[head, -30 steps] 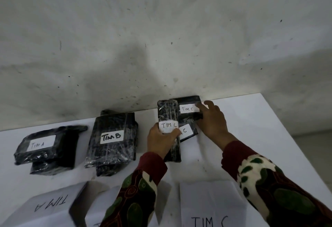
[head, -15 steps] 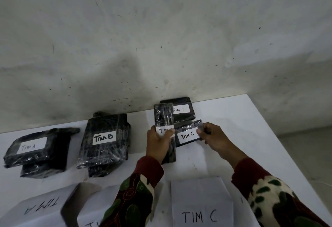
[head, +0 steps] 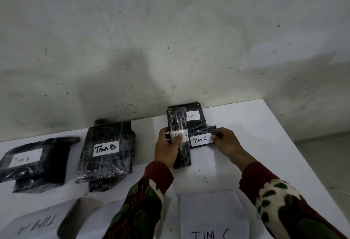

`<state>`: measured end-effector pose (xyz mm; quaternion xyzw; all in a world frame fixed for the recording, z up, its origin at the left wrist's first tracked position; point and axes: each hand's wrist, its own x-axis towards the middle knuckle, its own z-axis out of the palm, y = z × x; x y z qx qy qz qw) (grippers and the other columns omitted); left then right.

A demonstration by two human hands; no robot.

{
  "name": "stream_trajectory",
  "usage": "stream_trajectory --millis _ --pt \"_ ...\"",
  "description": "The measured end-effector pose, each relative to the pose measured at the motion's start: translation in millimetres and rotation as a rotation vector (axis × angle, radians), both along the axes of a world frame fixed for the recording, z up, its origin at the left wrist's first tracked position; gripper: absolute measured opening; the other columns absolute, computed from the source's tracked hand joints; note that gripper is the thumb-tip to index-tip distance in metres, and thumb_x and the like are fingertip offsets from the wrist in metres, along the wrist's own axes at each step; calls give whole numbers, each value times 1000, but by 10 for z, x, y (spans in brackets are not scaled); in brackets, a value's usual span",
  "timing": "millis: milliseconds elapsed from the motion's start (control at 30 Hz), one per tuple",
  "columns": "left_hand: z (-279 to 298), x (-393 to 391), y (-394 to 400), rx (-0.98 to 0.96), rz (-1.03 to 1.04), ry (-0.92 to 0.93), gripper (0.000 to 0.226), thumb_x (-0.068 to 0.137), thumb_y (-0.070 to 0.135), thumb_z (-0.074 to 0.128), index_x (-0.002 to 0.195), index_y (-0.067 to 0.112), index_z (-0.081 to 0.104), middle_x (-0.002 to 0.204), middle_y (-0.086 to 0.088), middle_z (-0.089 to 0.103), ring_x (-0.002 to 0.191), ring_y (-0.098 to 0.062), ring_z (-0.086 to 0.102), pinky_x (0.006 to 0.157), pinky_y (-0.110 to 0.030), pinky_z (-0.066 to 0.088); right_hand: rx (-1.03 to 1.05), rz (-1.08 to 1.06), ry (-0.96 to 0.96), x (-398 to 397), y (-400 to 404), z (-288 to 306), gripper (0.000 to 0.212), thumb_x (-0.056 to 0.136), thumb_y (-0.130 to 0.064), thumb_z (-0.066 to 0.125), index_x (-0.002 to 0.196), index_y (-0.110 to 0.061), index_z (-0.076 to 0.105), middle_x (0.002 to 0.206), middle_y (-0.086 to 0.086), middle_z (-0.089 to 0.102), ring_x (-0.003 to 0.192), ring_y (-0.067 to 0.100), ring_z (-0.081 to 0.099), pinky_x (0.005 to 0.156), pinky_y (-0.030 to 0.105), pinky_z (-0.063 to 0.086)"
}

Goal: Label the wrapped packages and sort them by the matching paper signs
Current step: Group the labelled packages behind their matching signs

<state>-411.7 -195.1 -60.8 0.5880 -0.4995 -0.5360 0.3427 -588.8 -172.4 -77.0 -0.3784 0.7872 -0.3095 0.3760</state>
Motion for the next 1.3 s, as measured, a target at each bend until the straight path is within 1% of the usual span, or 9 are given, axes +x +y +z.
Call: stream_trajectory --millis 267,500,600,733,867,1000,1100,1200,1300 --pt "-46 -23 5 -19 -55 -97 41 92 22 51 132 13 42 128 -8 52 114 -22 50 101 -32 39 -17 1 101 -11 7 -20 25 90 -5 47 111 -4 59 113 14 63 105 30 55 77 23 34" --pt "-38 12 -33 -28 -151 -139 48 95 22 47 141 15 34 136 -7 50 121 -22 49 100 -25 35 -9 12 181 -9 12 -24 24 92 -10 46 105 2 61 111 21 62 106 35 54 87 34 40" --pt "-39 24 -37 -20 -166 -109 47 94 22 47 140 18 35 136 -5 50 114 -16 49 97 -22 36 -25 60 216 -6 20 -35 24 93 -17 47 93 1 63 99 21 63 97 35 57 79 33 40" --pt "-40 22 -21 29 -101 -41 56 91 29 52 142 18 32 138 -4 47 116 -13 49 98 -21 36 -57 67 240 7 22 -35 25 93 -19 50 90 2 62 93 22 64 96 35 54 84 35 38" --pt "-26 12 -10 21 -85 -21 40 88 27 58 127 24 47 126 3 55 97 -3 54 79 -5 42 -58 91 251 18 18 -16 25 93 -20 50 97 1 63 97 23 63 102 36 53 88 36 38" --pt "-9 16 -5 59 -65 -43 65 86 30 60 142 18 30 143 -3 42 123 -18 46 103 -26 37 -49 64 211 21 27 -13 37 92 -24 52 121 -2 56 114 21 60 112 32 51 99 36 37" --pt "36 30 19 57 -18 -68 68 86 30 60 144 17 25 143 -8 41 125 -21 45 101 -26 35 -41 -15 120 9 61 2 42 90 -24 57 127 -5 51 121 19 53 112 30 51 94 33 40" --pt "101 69 88 16 15 -129 64 86 30 60 141 17 30 137 -10 44 121 -23 46 104 -35 39 -81 -88 113 28 159 42 39 86 -11 58 125 -5 51 123 18 50 110 28 52 89 29 39" --pt "185 153 194 -29 60 -162 57 85 28 62 136 15 39 128 -8 49 115 -22 46 98 -32 39 -161 -120 136 155 285 137 32 87 -16 59 116 -5 56 117 17 53 104 29 55 89 32 41"
